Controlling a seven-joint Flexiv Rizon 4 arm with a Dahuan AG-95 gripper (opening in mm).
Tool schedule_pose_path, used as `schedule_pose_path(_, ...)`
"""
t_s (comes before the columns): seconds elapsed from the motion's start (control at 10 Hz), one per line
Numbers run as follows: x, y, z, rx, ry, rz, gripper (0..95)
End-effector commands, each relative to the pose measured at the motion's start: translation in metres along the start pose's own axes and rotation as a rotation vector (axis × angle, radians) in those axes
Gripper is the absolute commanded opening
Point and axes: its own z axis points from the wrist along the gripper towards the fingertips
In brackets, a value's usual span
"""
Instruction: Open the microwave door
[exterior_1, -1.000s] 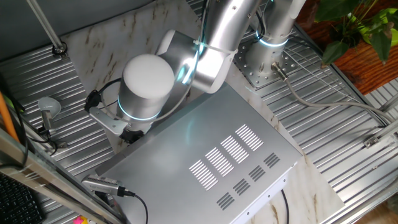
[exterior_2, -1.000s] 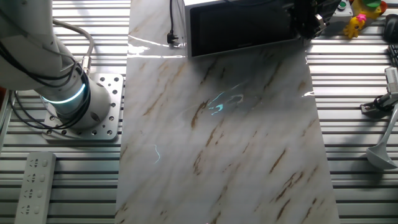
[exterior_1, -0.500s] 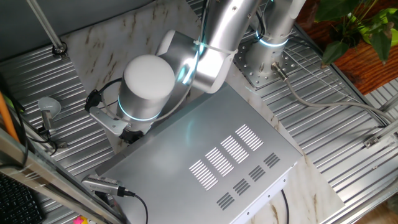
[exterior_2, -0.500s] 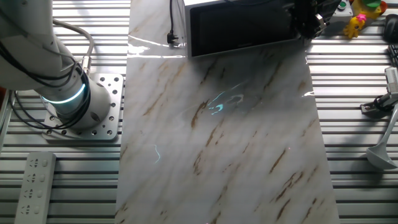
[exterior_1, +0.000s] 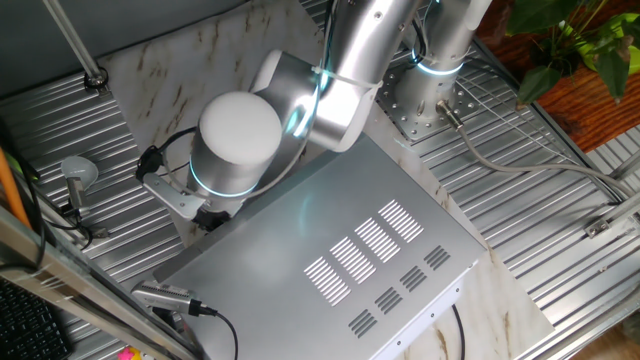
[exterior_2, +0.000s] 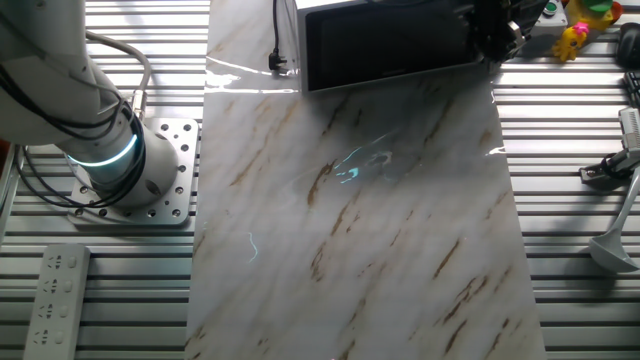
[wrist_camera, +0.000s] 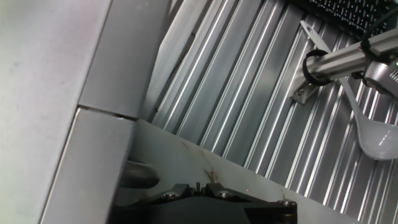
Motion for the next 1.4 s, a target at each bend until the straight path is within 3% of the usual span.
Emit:
schedule_pose_path(0.1,-0.0016,0.0155,-0.0001,-0.006,-0.002,0.000,0.0)
schedule_pose_path(0.9,-0.0016,0.0155,-0.0001,-0.044,-0.019,0.006,0.0)
schedule_pose_path(1.3,-0.0016,0.0155,-0.0001,-0.041,-0.024,0.000,0.0)
schedule_pose_path(1.4,-0.0016,0.0155,-0.0001,-0.017,-0.022,-0.009,0.0)
